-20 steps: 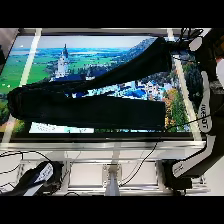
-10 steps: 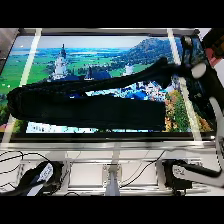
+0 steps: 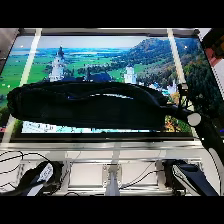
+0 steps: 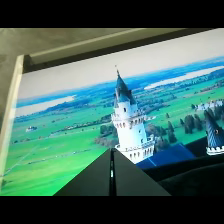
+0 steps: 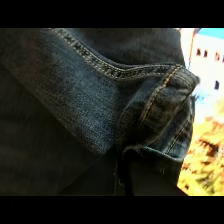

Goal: Fold the clothes and pants, and hang the long-sleeved shirts on hangers.

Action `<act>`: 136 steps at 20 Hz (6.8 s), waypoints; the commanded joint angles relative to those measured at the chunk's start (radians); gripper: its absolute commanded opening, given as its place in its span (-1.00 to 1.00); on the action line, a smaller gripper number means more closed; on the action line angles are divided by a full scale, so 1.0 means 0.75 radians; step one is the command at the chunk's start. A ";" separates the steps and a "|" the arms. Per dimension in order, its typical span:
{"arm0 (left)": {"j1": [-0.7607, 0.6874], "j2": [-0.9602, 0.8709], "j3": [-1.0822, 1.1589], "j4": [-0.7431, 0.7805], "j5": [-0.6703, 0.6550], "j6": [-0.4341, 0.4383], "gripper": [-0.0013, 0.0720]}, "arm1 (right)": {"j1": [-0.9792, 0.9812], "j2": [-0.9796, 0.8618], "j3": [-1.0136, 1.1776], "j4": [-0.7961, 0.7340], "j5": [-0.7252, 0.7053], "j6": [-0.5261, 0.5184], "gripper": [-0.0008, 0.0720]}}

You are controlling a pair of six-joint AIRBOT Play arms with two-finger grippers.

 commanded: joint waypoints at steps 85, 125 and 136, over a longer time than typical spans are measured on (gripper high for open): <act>0.001 0.000 -0.001 0.001 0.001 0.000 -0.86 | -0.232 -1.012 1.152 0.148 -0.028 -0.198 -0.90; 0.277 -0.701 -0.112 -0.014 -0.018 -0.399 0.48 | -0.495 -1.026 1.153 0.398 0.872 0.260 0.09; 0.810 -0.794 -0.112 -0.604 -0.247 -0.283 0.83 | -0.495 -1.026 1.153 0.580 0.991 0.261 0.09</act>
